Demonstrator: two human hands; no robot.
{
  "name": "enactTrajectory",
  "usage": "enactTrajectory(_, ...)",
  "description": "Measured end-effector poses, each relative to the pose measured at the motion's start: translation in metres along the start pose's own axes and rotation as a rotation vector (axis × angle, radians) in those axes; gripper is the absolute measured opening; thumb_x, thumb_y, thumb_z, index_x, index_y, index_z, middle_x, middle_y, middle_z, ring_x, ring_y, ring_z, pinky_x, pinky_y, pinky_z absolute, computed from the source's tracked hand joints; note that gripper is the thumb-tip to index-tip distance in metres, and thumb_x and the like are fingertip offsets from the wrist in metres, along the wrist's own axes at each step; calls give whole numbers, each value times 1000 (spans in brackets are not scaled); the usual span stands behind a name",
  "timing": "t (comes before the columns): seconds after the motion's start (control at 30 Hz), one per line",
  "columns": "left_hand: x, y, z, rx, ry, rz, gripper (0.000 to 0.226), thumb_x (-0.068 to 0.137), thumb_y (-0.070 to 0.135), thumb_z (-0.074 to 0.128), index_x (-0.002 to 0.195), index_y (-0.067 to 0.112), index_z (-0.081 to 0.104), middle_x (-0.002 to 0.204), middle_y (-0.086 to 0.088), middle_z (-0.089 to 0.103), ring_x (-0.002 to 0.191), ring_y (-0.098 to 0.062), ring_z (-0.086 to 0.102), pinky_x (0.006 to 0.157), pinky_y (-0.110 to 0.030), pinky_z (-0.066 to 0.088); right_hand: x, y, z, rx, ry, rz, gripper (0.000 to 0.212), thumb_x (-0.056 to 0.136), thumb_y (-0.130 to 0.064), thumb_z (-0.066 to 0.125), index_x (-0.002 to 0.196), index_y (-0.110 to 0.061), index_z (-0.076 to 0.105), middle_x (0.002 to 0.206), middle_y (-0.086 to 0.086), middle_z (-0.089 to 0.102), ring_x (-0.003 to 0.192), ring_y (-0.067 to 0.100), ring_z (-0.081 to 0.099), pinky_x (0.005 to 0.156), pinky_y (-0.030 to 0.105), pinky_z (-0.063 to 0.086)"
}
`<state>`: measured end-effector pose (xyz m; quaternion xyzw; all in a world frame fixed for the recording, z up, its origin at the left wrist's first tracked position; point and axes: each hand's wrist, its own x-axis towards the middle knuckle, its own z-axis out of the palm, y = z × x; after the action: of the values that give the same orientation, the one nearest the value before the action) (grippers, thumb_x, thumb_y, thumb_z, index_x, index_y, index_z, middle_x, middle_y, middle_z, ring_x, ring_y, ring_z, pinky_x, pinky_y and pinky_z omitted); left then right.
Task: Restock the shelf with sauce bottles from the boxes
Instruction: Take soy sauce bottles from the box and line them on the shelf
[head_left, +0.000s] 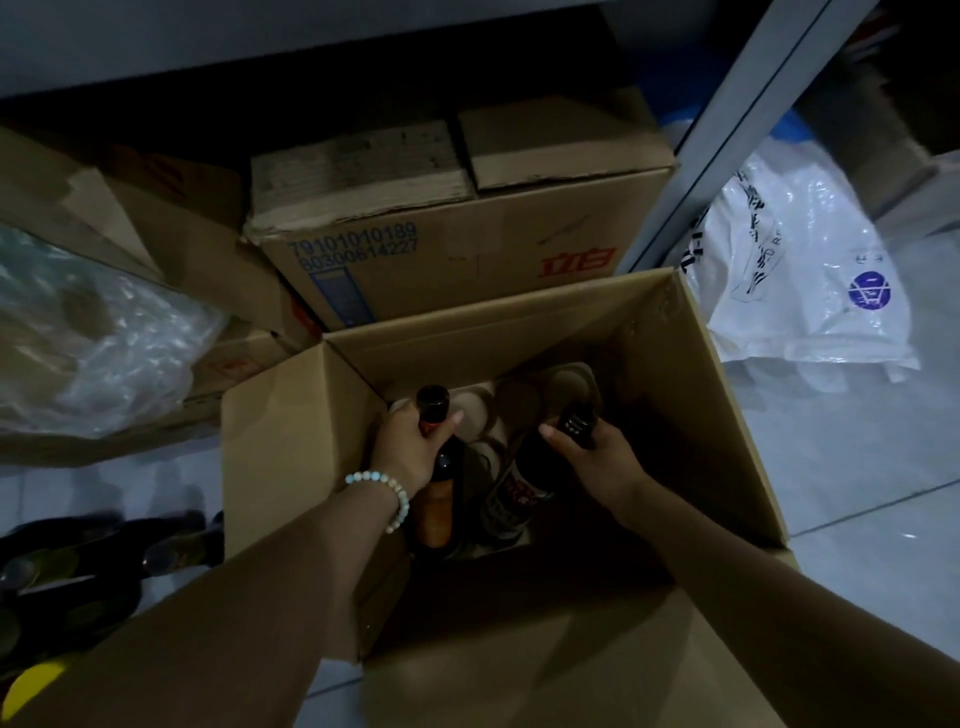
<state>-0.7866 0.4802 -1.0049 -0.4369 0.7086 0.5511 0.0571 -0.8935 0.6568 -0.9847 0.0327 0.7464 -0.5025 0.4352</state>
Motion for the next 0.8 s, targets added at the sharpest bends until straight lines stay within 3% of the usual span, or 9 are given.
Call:
enactTrajectory(0.1,-19,10,-10,-25,41,21,30,90,29,60,110,8,61,108,-7,66,104,-21,60,85,-27,43,-18,-9,3,-39,29,-62,22,89,-17,62,109,-7,61,103,1,64,104,18,60,82,27,49)
enactTrajectory(0.2,-43,44,-28,26,55,117,27,89,30,60,108,11,61,104,-2,64,100,-16,58,86,-29,43,-46,-38,-6,-118,33,-177,21,87,-18,66,107,-16,61,102,-5,65,106,13,59,89,28,50)
enactTrajectory(0.3,-76,103,-62,54,102,245,27,89,33,60,102,10,62,93,-1,65,90,-14,59,78,-27,47,-88,-95,-26,-195,96,-334,20,85,-21,69,104,-18,64,99,-7,69,98,6,63,77,14,50)
enactTrajectory(0.37,-104,149,-92,33,157,311,27,89,33,59,95,7,62,84,-2,65,80,-11,60,67,-23,46,-123,-144,-41,-193,152,-398,17,84,-21,70,99,-15,66,93,-5,70,92,8,65,76,20,53)
enactTrajectory(0.43,-137,197,-127,22,204,357,30,88,35,59,87,5,62,77,-9,66,74,-16,62,66,-31,48,-167,-197,-53,-201,183,-439,15,83,-20,70,95,-12,67,92,0,71,91,13,67,79,31,55)
enactTrajectory(0.53,-197,278,-181,42,227,484,28,87,39,60,73,14,56,67,-8,62,68,-18,61,62,-35,44,-249,-285,-64,-267,191,-576,14,82,-22,70,93,-14,69,91,-2,72,88,7,66,77,21,53)
enactTrajectory(0.7,-321,408,-283,99,275,637,40,75,64,53,84,26,62,82,6,70,81,-14,66,71,-41,53,-402,-426,-59,-210,216,-769,2,81,-19,69,83,-19,68,82,-8,73,82,0,66,71,12,51)
enactTrajectory(0.8,-397,470,-342,85,302,716,44,72,72,51,77,29,60,76,8,69,76,-11,66,68,-42,53,-490,-502,-47,-149,120,-893,17,75,-28,66,81,-13,68,77,-8,74,77,0,68,64,11,51)
